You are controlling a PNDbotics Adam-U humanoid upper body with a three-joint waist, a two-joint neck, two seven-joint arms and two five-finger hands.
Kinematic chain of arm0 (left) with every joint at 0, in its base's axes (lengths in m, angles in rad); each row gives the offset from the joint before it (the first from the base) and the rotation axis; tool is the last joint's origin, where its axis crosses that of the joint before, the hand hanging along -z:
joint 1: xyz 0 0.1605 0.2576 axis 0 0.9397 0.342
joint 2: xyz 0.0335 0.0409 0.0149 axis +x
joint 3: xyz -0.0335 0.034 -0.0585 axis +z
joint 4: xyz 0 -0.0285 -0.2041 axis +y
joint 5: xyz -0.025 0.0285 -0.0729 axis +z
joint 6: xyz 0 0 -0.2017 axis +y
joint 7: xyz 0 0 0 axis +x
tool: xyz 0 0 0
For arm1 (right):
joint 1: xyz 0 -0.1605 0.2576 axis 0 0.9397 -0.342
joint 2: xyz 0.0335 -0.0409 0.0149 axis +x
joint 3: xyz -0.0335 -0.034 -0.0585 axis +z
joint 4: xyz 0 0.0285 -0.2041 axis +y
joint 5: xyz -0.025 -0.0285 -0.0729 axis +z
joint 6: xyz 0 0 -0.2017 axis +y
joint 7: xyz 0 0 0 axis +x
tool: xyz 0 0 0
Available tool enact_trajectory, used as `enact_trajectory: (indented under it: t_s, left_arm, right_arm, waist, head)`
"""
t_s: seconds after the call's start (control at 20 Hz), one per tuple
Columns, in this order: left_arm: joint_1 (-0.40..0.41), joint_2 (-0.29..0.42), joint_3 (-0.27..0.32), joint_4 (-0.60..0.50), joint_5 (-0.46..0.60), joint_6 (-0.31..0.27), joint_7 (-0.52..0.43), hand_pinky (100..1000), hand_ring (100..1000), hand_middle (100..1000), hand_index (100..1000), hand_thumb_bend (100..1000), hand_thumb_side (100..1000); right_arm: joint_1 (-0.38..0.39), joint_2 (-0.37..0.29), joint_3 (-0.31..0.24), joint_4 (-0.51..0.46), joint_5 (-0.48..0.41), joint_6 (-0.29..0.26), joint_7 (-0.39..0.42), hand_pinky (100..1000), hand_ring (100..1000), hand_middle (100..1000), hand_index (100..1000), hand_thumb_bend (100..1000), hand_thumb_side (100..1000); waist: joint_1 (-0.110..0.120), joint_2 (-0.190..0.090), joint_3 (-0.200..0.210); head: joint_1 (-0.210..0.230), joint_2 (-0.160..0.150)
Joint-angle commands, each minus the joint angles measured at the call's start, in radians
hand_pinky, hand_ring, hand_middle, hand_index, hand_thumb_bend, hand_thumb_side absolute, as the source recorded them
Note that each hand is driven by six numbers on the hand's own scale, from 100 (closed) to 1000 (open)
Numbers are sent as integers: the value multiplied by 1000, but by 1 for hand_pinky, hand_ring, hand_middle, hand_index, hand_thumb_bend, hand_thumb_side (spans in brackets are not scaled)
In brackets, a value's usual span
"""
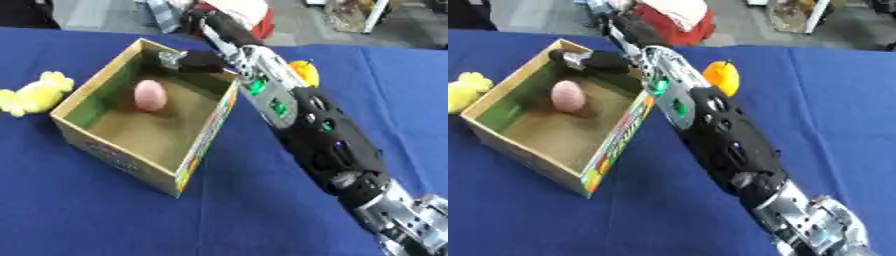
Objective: Pick up objects on the table and place them in the box.
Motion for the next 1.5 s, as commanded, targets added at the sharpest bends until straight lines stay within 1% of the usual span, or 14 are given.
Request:
enact_trajectory:
  t_s: [0.05,0.15,0.25,0.35,0.5,0.55,0.6,0.9,1.25,1.5]
  left_arm:
    - [-5,27,14,-14,-2,4,5,333,613,520,781,100,670]
    - [-4,28,14,-14,-2,4,6,333,613,520,782,100,670]
    - [-4,30,15,-14,-3,4,8,333,613,520,782,100,669]
    - [-5,31,15,-14,-3,3,8,333,613,520,782,100,670]
    - [-5,31,15,-14,-3,3,7,333,613,520,782,100,670]
    - [-6,31,15,-14,-3,3,7,333,613,521,782,100,670]
    - [-6,31,16,-14,-3,3,7,333,613,521,782,100,670]
    - [-3,32,19,-14,-4,3,12,333,613,520,782,100,669]
    - [0,32,21,-14,-5,4,13,332,613,520,782,100,670]
    - [4,34,21,-14,-6,6,11,332,613,519,782,100,670]
  right_arm:
    - [-26,-85,-42,-39,-37,30,-11,632,794,739,909,665,917]
    - [-25,-121,-61,-23,-39,46,-18,637,801,749,910,663,912]
    - [-21,-162,-77,18,-22,58,-27,642,807,758,912,663,904]
    - [-17,-189,-94,68,-3,62,-34,644,811,763,914,664,894]
    - [-11,-209,-122,138,14,65,-43,643,811,764,914,662,882]
    - [-9,-215,-130,155,15,65,-46,643,811,764,915,630,864]
    - [-6,-220,-136,167,15,64,-49,643,811,764,915,662,876]
    - [22,-254,-154,214,21,64,-50,644,814,769,916,648,848]
    - [57,-278,-155,261,51,61,-10,649,822,778,919,635,804]
    - [71,-290,-156,275,55,48,67,647,821,761,917,615,775]
  waist:
    - [11,-24,-2]
    - [11,-23,-2]
    - [11,-21,0]
    - [12,-19,4]
    - [12,-17,9]
    - [12,-16,10]
    - [12,-16,11]
    - [12,-14,13]
    - [11,-14,12]
    - [11,-16,7]
  head:
    - [8,-10]
    - [12,-10]
    - [16,-10]
    - [18,-11]
    - [19,-14]
    - [20,-15]
    - [20,-16]
    - [25,-19]
    - [29,-19]
    - [34,-16]
